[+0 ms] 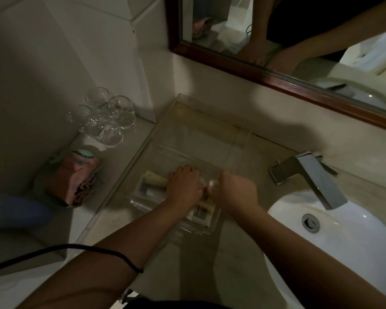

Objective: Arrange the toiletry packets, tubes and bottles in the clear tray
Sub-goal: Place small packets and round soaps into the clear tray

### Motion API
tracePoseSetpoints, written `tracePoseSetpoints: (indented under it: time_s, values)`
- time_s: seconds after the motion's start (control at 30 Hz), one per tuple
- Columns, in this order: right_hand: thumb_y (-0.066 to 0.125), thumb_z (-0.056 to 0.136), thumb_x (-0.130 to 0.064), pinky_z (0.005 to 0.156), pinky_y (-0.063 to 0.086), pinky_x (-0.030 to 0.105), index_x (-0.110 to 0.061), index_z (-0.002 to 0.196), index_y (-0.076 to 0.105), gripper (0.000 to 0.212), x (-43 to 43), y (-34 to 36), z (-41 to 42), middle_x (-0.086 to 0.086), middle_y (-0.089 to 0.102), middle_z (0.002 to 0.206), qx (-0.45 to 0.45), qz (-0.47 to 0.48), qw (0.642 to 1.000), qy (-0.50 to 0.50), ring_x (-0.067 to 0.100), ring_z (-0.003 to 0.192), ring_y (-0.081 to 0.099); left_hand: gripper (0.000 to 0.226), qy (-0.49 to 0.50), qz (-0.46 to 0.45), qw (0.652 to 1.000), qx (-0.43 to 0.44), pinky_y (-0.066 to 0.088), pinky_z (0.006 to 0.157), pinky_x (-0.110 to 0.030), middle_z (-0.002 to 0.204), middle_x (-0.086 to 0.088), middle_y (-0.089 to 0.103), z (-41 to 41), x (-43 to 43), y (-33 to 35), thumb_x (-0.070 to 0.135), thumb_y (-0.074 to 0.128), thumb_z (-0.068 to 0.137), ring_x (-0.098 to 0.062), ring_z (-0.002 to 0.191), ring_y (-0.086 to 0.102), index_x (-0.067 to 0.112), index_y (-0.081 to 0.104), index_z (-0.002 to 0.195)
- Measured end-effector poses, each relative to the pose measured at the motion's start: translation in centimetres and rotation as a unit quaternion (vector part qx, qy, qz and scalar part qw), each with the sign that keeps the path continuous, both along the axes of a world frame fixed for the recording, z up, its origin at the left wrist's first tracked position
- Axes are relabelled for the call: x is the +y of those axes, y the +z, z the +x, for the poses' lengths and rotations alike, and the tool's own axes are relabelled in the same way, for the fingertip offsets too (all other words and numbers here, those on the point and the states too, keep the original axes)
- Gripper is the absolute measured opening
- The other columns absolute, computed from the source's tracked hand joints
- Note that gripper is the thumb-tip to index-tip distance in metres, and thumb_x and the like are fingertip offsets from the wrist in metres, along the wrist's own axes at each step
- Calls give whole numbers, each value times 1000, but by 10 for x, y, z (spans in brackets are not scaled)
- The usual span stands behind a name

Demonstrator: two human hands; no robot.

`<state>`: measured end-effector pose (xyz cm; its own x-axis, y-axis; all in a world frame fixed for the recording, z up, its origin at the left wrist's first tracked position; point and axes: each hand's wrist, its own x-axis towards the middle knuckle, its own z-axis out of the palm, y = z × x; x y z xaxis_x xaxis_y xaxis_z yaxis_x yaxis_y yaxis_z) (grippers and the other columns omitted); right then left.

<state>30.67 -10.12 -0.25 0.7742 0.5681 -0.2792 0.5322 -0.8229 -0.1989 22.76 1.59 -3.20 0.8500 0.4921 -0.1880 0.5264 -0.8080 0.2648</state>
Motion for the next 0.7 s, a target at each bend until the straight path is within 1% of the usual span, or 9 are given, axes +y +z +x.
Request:
tracePoseSetpoints:
  time_s: [0.07,0.13,0.23,0.3,0.4,0.47,0.57,0.63,0.7]
  values:
    - [52,81,-62,58,44,28,-24,69,47,40,3,-1,2,-5,57,69,-6,-30,999,21,17,67,61,42,-18,-3,1000,2,40,84,-40,112,-8,58,-1,3,-1,43,63,76,-28,106,54,22,56,112]
    - [53,81,-63,59,40,28,-23,68,46,43,5,-1,4,-4,58,71,-14,-47,998,42,20,71,63,43,-43,-21,999,3,41,84,-39,114,-8,55,-4,6,-2,40,62,77,-29,107,53,24,56,117]
    - [52,83,-64,59,37,28,-23,69,47,43,5,-1,7,-4,59,72,-32,-61,996,63,18,66,57,38,-61,-45,997,-9,44,82,-38,111,-9,56,-5,10,-4,36,62,79,-29,103,54,24,59,115]
    - [51,85,-64,58,38,28,-24,71,48,42,3,-4,7,-5,54,69,-41,-66,994,77,16,63,53,35,-59,-57,996,-17,46,80,-37,108,-10,56,-5,12,-4,36,62,81,-29,100,55,22,61,112]
    - [48,87,-62,57,42,29,-24,79,49,39,-4,-8,7,-4,55,75,-40,-39,993,100,16,64,54,31,-55,-85,994,-27,49,78,-37,105,-12,55,-5,13,-5,30,63,80,-30,97,56,17,62,108]
    - [50,86,-61,60,44,31,-23,91,52,38,-9,-9,6,-1,57,87,-48,-15,990,135,18,73,58,29,-53,-98,993,-26,50,77,-39,103,-12,54,-4,13,-6,26,62,79,-31,95,57,16,61,106]
    - [55,82,-60,70,46,34,-23,105,55,43,-11,-10,6,1,58,101,-47,-14,985,164,21,88,59,29,-53,-102,993,-24,50,79,-40,105,-12,54,-2,12,-5,25,63,79,-31,97,56,16,60,106]
    - [56,81,-60,73,45,35,-23,106,57,44,-10,-12,6,3,61,103,-48,-22,985,167,24,93,61,32,-53,-100,993,-23,50,82,-40,108,-12,54,-1,12,-5,25,63,79,-31,101,56,16,59,108]
    - [56,81,-58,73,44,34,-23,104,59,42,-8,-15,5,3,64,102,-58,-28,983,170,25,94,62,31,-53,-93,994,-20,49,82,-39,109,-12,55,-1,12,-4,25,64,78,-31,101,56,15,59,108]
